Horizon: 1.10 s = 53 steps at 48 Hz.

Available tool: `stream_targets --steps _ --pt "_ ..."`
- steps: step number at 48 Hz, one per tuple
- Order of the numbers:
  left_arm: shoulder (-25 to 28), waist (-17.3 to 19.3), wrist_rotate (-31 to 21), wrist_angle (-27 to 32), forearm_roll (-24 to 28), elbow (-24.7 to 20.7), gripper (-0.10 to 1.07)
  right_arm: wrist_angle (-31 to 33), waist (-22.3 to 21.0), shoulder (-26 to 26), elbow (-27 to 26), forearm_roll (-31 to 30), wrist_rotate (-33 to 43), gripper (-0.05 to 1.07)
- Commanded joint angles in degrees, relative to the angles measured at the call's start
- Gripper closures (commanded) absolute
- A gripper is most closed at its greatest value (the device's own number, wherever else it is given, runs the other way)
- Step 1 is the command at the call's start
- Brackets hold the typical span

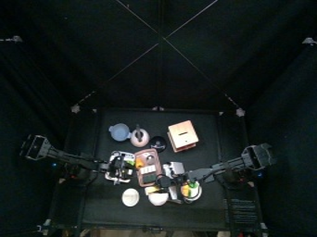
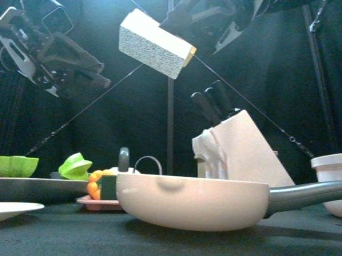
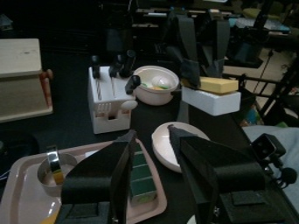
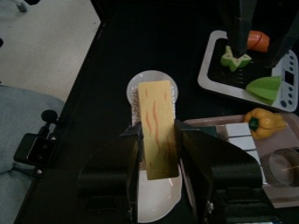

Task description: Separate egg and rice

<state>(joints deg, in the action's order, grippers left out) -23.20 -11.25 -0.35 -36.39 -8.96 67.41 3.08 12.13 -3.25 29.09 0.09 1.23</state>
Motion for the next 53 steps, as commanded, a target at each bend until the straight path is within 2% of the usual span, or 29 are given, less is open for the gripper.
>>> stream_targets --steps 1,13,22,26,37,53 --pt "-0.18 -0.97 0.09 -0.62 -1.32 -1.67 0.21 -0.53 -0.53 -2.20 -1.05 1.49 0.00 0.61" --pt "0.26 -4.83 0.09 0.44 -1.58 -4.57 0.19 -0.62 -2.37 -2.72 -1.05 4.04 0.00 0.61" --pt "2.02 -6.15 0.00 3.08 -3.25 -6.86 0.01 -0.88 -6.59 -2.72 -1.49 7.12 0.00 0.61" --pt "3.08 -5.98 0.26 3.25 -5.27 -8.00 -0.06 -1.32 -7.82 -2.72 -1.49 8.35 -0.09 0.61" --pt "5.36 -4.39 0.44 1.67 -10.72 -9.32 -0.06 -3.08 -8.61 -2.72 -1.41 8.35 -0.09 0.61" --pt "6.06 -2.29 1.67 -0.70 -11.87 -8.00 -0.06 -3.34 -8.61 -2.72 -0.97 8.35 -0.09 0.61"
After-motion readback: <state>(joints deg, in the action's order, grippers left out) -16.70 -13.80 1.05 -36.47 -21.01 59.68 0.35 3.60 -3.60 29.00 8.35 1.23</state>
